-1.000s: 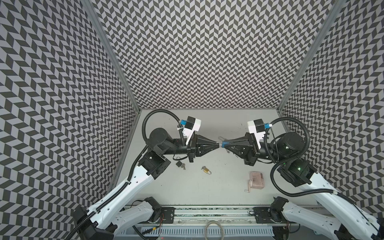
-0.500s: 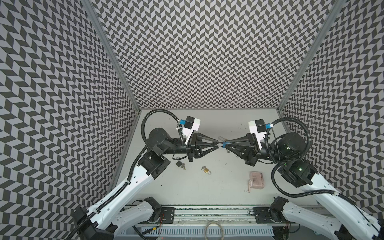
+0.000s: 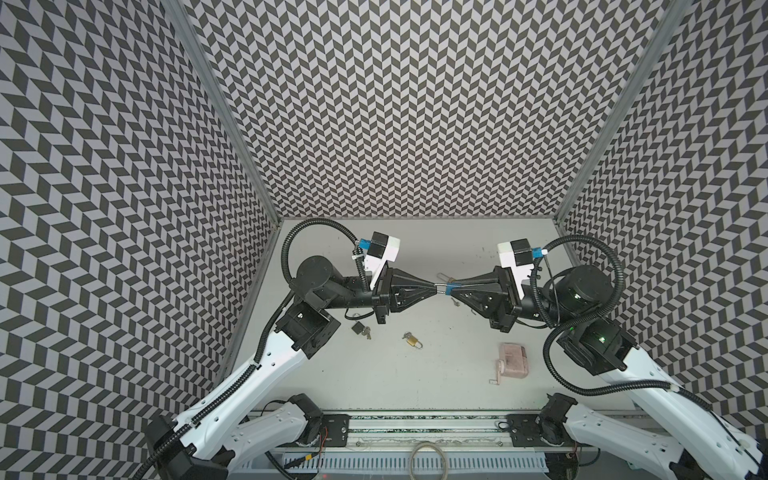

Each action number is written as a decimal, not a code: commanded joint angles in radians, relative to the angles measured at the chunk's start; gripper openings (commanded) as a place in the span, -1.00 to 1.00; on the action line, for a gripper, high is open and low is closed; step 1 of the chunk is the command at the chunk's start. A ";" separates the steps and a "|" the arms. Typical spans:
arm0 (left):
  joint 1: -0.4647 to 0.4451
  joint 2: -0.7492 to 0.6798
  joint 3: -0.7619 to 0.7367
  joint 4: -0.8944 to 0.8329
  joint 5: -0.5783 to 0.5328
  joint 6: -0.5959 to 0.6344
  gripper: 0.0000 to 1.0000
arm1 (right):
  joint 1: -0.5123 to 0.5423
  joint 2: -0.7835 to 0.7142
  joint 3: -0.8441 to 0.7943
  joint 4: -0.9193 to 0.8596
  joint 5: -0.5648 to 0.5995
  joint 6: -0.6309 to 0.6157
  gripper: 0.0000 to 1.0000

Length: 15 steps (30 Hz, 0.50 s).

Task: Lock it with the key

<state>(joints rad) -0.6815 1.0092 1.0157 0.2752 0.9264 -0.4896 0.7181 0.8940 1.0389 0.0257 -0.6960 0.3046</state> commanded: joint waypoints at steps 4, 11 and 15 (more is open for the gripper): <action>-0.241 0.192 0.067 0.041 -0.031 0.039 -1.00 | 0.180 0.241 0.108 -0.021 0.015 -0.075 -1.00; 0.002 -0.001 -0.022 0.022 -0.001 -0.001 -1.00 | 0.074 0.078 0.051 -0.038 0.062 -0.052 -1.00; 0.062 -0.045 -0.005 -0.027 0.024 0.015 -1.00 | 0.032 0.014 0.038 -0.046 0.059 -0.056 -1.00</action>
<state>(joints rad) -0.6571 1.0096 0.9871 0.2649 0.9211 -0.4706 0.7723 0.9600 1.0836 0.0086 -0.6247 0.2466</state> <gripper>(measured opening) 0.048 0.102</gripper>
